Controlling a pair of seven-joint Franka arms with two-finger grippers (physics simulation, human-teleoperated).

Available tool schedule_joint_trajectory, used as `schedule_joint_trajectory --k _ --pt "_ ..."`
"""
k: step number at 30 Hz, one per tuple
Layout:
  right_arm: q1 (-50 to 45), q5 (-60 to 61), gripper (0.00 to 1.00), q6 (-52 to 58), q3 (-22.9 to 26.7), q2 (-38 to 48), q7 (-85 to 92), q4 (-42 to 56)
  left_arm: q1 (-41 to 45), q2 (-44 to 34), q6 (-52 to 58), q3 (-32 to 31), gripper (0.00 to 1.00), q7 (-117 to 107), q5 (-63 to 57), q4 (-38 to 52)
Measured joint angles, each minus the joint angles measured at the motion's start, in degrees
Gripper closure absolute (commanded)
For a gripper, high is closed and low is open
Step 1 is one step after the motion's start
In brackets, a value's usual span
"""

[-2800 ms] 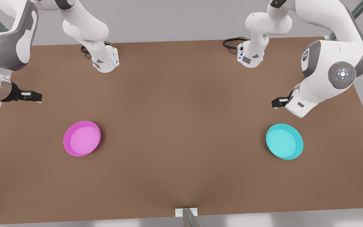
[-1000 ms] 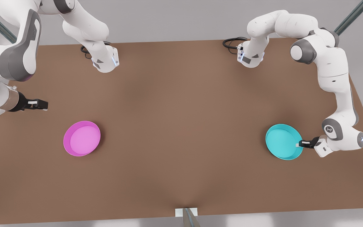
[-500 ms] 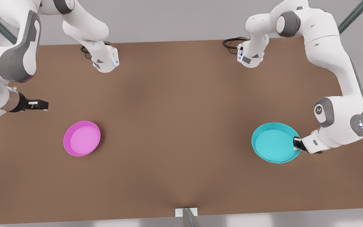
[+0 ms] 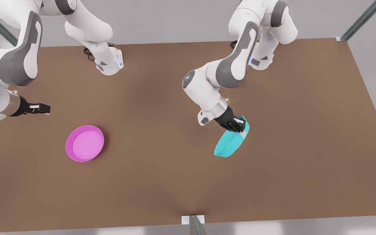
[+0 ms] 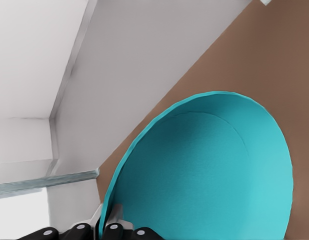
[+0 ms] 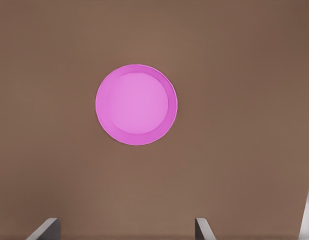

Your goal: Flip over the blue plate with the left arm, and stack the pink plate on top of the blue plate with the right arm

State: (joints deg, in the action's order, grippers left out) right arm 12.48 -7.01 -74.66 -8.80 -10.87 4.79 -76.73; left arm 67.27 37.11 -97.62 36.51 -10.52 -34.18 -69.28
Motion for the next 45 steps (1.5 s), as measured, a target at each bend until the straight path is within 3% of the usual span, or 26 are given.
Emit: schedule_joint_trajectory --k 3,6,9,15,28,31,32,34,37,40,43,45 --pt "0.1 0.04 0.0 0.19 0.01 -0.2 0.0 -0.02 9.28 6.04 -1.71 4.83 0.79 -8.67 -3.91 -0.18" --pt "0.2 0.08 0.0 0.33 0.03 -0.49 -0.04 -0.01 12.95 11.9 -2.77 5.46 0.79 -19.28 -11.21 -0.39" --pt "0.16 0.25 0.0 0.41 0.03 -0.59 -0.1 -0.03 13.7 18.47 -3.27 4.0 0.79 -32.08 -20.07 -1.55" --pt "0.18 0.46 0.0 0.53 0.03 -0.65 -0.22 -0.1 13.5 24.57 -3.89 -0.41 0.79 -59.09 -34.88 -4.48" --pt "0.74 1.28 0.0 1.12 0.03 -1.29 -0.37 -0.03 11.2 31.72 -5.03 -5.46 0.79 -95.92 -40.1 -4.44" --pt "0.71 1.32 0.0 1.17 0.03 -1.31 -0.39 -0.03 11.21 31.97 -4.59 -6.82 0.71 -101.23 -40.15 -4.37" --pt "0.7 1.33 0.0 1.17 0.03 -1.31 -0.39 -0.03 11.25 31.97 -4.4 -7.13 0.57 -102.81 -40.16 -4.3" --pt "0.7 1.34 0.0 1.19 0.03 -1.32 -0.4 -0.03 11.53 31.97 -4.1 -7.46 0.18 -105.72 -40.15 -4.07" --pt "0.7 1.35 0.0 1.2 0.03 -1.32 -0.41 -0.02 12.24 30.83 -3.14 -9.95 0.13 -109.45 -37.62 -0.89" --pt "0.7 1.35 0.0 1.21 0.03 -1.37 -0.42 -0.01 12.23 29.54 -2.69 -17.86 0.01 -112.27 -28.35 9.61" --pt "0.86 1.36 0.0 1.22 0.06 -1.49 -0.42 -0.03 11.8 28.55 -9.68 -23.92 0.0 -115.13 -11.91 16.34" --pt "1.18 1.36 0.0 1.1 0.09 -2.22 -0.43 -0.02 10.98 22.44 -12.5 -24.77 0.0 -116.6 1.77 16.7"
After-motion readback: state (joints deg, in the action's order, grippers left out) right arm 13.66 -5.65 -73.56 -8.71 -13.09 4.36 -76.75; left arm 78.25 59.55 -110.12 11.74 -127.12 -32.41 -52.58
